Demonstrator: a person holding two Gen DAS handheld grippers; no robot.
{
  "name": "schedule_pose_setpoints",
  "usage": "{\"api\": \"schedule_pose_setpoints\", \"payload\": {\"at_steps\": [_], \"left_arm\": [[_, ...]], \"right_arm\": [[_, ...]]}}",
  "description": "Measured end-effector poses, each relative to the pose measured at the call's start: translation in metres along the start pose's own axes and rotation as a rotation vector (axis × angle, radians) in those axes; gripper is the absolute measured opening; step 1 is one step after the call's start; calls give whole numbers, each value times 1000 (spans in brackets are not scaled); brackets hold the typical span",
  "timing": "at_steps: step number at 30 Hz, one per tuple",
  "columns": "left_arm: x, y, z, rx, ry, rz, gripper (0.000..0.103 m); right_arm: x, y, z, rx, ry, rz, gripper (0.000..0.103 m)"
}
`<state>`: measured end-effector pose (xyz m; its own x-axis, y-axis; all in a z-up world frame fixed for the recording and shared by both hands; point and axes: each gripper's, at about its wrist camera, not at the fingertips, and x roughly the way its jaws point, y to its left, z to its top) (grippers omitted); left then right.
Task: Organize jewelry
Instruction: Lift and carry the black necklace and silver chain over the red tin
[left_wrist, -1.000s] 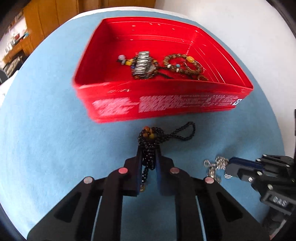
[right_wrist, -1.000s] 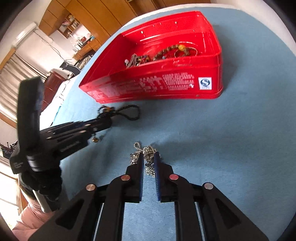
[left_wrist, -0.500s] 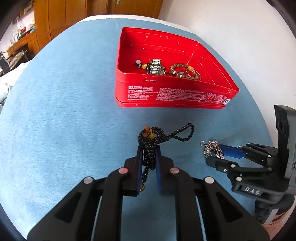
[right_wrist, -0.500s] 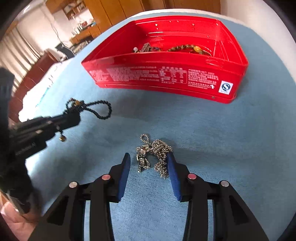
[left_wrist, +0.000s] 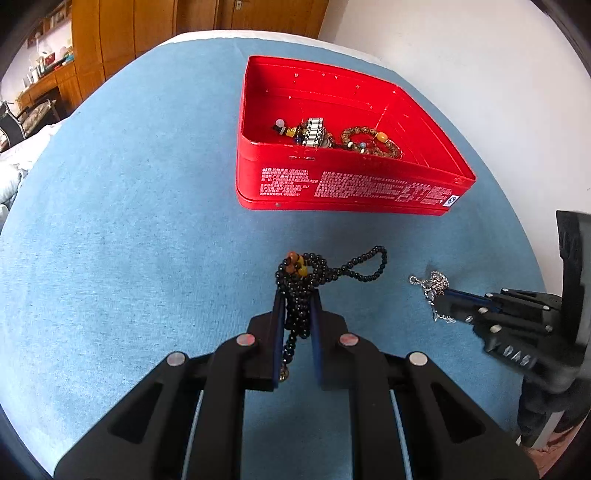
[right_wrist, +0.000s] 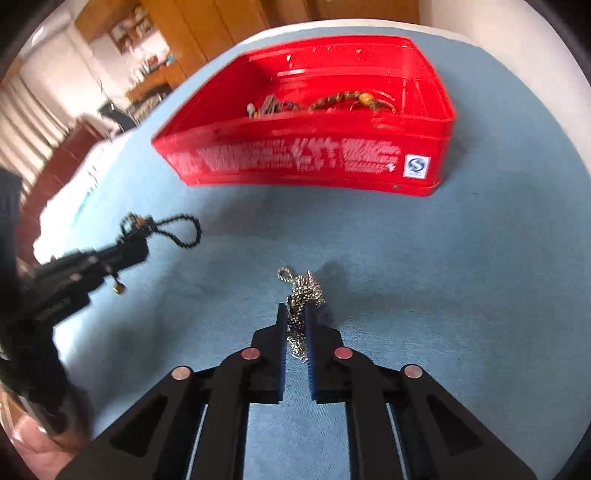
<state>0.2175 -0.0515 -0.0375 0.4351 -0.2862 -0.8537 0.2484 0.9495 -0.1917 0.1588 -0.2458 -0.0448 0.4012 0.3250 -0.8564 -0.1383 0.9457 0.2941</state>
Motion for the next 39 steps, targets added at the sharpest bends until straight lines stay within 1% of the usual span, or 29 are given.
{"api": "schedule_pose_setpoints", "payload": {"at_steps": [3,5,7,10,11,16,27,29,30,32,35,39], "left_arm": [[-5,-1,-2,1,-9,0,11],[-6,-3,-2,-2,-11,-4,11],[-8,-2,-3,-4,-13,-5,11],[-10,-2,-5,-11,-12,-9,11],[-11,-2,-5,-11,-13,-9,11],[-18,-4,-4,-9,-22,-16,11],[-46,-15,9,18,-81,-15,11],[-51,-18,11,25,-95,-16,11],[-51,-19,11,25,-95,-19,11],[-50,-21,11,25,-94,-24,11],[-45,-22,10,22,-81,-24,11],[-38,-21,9,19,-60,-24,11]], "right_arm": [[-11,-2,0,15,-27,23,8],[-16,-2,0,23,-31,49,8],[-20,-2,-1,23,-40,55,8],[-28,-5,1,45,-47,131,8],[-32,-4,0,46,-55,144,8],[-58,-1,4,39,-112,151,8],[-103,6,22,5,-171,109,8],[-101,8,24,-10,-168,73,8],[-96,7,24,-8,-155,73,8],[-83,3,23,3,-119,69,8],[-51,-8,20,28,-53,35,8],[-25,-23,19,60,-12,11,8]]}}
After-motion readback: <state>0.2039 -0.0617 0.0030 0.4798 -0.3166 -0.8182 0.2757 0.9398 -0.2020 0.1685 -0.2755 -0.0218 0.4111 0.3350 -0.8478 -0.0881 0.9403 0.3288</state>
